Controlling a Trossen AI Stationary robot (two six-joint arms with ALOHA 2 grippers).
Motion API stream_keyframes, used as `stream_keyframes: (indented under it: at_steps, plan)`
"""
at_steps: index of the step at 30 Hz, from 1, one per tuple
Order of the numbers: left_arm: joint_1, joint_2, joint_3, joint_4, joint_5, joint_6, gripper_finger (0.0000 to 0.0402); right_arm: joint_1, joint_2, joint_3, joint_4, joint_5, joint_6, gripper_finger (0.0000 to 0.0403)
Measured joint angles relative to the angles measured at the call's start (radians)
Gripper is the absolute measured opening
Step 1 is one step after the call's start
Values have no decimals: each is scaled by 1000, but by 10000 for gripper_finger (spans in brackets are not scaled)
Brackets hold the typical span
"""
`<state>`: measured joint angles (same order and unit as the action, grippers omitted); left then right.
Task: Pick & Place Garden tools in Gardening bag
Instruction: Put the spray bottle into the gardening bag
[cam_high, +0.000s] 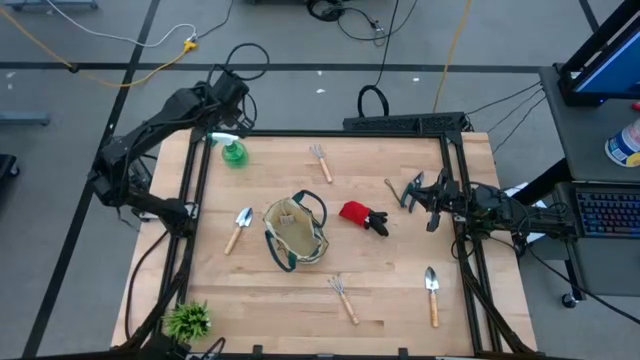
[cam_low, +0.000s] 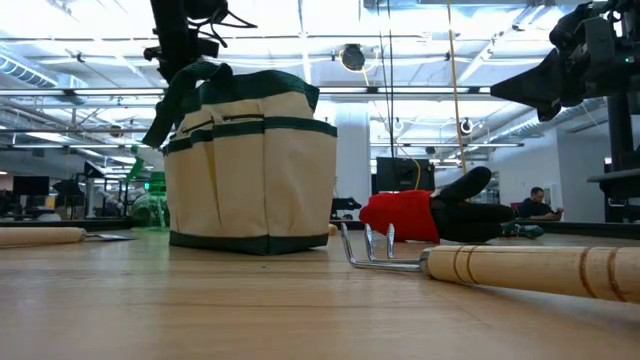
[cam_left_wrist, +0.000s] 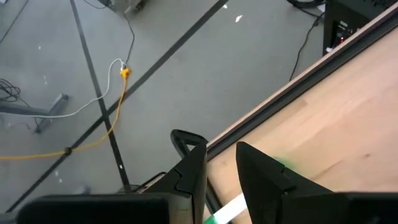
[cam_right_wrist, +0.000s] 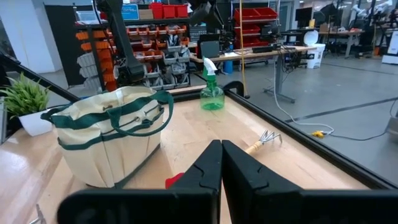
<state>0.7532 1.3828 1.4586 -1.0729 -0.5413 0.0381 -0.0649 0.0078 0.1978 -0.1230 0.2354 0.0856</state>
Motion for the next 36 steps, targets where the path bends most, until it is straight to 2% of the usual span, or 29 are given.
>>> stream_keyframes:
  at_steps: [3,9,15,18,28,32,36]
  plan:
    - [-3,0,0,0,1,1,93,0,0,0,0,0,0,2]
    - [16,0,0,-2,93,-59,93,0,0,0,0,0,0,2]
    - [33,0,0,-11,124,-73,99,0,0,0,0,0,5,2]
    - [35,0,0,-34,125,-73,124,0,0,0,0,0,10,2]
    - [35,0,0,-39,124,-6,244,0,0,0,0,0,11,2]
    - [31,1,0,-36,123,17,267,0,0,0,0,0,11,2]
    - [30,1,0,-35,123,73,275,0,0,0,0,0,11,2]
